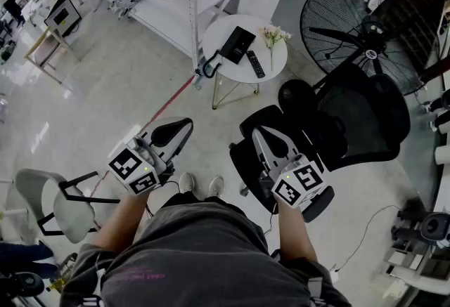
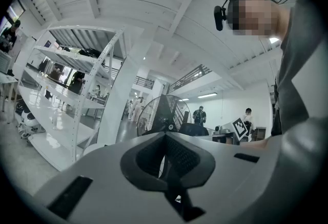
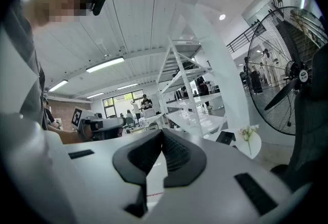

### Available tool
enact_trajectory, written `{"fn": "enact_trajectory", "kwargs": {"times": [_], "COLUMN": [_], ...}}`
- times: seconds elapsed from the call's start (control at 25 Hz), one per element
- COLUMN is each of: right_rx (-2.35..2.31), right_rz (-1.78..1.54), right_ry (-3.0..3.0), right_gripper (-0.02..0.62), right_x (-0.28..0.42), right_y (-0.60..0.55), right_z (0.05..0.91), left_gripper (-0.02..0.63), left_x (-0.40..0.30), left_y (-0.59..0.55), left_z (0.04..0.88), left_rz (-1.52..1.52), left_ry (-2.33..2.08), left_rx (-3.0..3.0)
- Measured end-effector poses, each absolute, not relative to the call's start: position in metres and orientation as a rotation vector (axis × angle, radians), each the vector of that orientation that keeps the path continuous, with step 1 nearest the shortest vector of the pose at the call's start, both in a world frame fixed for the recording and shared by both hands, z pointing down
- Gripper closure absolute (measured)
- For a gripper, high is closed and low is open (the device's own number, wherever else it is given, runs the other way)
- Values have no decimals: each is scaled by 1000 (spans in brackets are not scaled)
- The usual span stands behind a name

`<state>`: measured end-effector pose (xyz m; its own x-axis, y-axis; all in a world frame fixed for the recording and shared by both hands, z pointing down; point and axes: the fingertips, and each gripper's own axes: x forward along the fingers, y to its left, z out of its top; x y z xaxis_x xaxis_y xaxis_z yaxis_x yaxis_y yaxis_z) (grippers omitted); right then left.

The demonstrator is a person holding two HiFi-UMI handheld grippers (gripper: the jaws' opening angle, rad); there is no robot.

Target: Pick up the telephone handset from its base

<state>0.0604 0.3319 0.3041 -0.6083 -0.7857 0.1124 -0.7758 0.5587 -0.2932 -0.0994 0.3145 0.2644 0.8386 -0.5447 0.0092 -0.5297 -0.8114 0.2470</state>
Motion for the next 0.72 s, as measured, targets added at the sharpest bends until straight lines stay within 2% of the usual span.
{"fn": "enact_trajectory", "kwargs": {"times": [0.72], "right_rx": [-1285], "right_rz": [-484], "right_ry": [2734], "right_gripper": [577], "right_x": [73], "right_y": [346], "right_z": [301], "left_gripper": [592], "left_x": [-83], "left_y": [330], "left_z": [264], "left_rz": [-104], "left_ry": [-861], "left_rx": [2782]}}
